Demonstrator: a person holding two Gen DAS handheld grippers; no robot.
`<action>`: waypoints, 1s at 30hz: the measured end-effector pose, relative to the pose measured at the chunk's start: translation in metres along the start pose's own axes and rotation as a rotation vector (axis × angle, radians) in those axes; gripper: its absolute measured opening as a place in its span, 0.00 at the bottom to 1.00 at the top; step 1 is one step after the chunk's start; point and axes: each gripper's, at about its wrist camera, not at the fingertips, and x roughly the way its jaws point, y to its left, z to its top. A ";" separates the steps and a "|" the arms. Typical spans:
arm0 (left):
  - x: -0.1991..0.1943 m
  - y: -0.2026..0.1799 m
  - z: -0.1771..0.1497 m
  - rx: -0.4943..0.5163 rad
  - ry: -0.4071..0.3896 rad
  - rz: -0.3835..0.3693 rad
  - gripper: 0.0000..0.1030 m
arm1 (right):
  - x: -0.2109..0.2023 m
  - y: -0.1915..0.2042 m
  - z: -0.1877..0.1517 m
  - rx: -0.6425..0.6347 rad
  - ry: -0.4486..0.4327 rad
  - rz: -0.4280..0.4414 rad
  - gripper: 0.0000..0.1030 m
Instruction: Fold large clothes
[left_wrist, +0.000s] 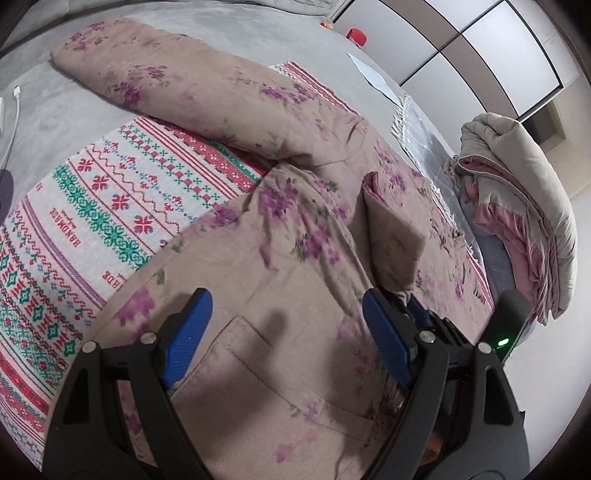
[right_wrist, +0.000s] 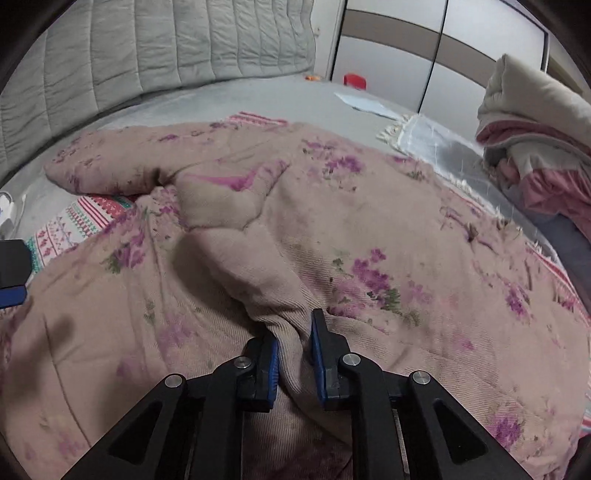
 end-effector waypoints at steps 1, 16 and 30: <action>0.000 0.000 0.000 0.002 0.003 -0.003 0.81 | -0.001 -0.007 0.004 0.021 0.018 0.027 0.19; -0.002 -0.010 0.001 0.042 -0.021 -0.007 0.81 | -0.064 -0.096 0.001 0.523 0.061 0.215 0.63; 0.002 0.000 0.004 0.016 -0.005 0.018 0.81 | -0.129 -0.098 -0.054 0.671 0.089 0.185 0.70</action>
